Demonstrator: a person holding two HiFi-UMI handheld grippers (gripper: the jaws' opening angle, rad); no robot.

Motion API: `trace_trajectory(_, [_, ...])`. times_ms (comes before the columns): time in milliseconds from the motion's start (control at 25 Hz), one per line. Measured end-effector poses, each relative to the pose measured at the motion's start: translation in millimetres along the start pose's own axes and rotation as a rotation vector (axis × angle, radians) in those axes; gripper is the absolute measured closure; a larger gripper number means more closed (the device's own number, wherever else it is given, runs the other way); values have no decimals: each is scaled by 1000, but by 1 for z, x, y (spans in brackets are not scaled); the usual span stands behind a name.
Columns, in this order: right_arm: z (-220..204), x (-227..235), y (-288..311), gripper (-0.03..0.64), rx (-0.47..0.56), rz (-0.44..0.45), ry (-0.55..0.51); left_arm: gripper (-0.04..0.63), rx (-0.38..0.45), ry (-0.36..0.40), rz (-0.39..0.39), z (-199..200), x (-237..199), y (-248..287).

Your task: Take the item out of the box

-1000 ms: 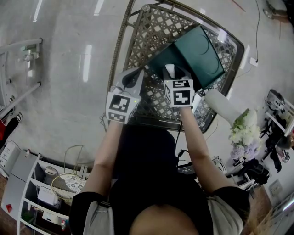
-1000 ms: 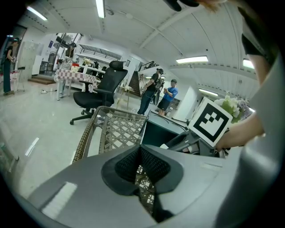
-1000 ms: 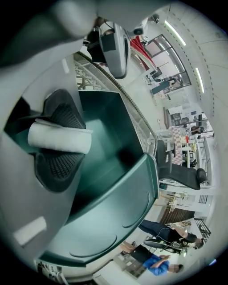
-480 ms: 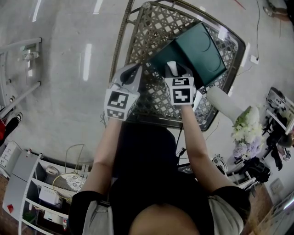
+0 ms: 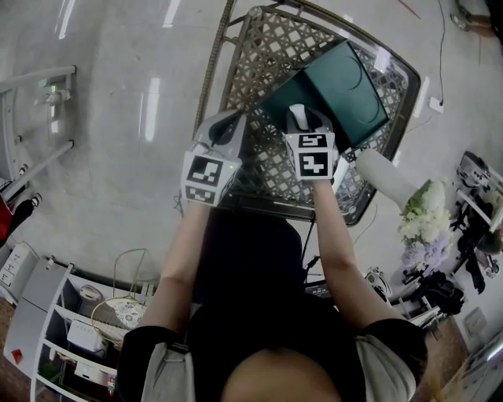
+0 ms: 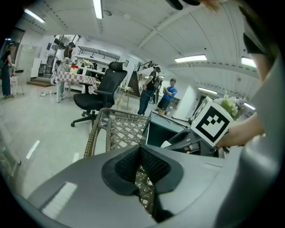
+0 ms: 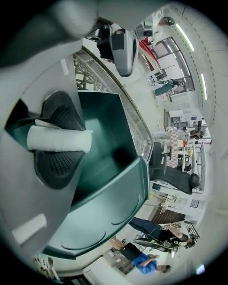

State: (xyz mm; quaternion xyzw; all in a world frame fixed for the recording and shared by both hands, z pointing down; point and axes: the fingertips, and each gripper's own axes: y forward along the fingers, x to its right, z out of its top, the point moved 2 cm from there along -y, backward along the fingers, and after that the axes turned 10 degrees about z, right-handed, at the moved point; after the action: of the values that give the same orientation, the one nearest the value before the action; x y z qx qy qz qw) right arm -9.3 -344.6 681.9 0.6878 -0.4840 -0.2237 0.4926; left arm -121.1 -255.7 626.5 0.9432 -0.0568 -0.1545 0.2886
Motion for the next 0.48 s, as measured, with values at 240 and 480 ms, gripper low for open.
trace_trajectory(240, [11,-2,-6,480,35,-24,-40,586,10,7,-1,6,-2,-6])
trace_trajectory(480, [22,-6,-16,480,74,-45,-74,586,23,15,-6,13,-2,-12])
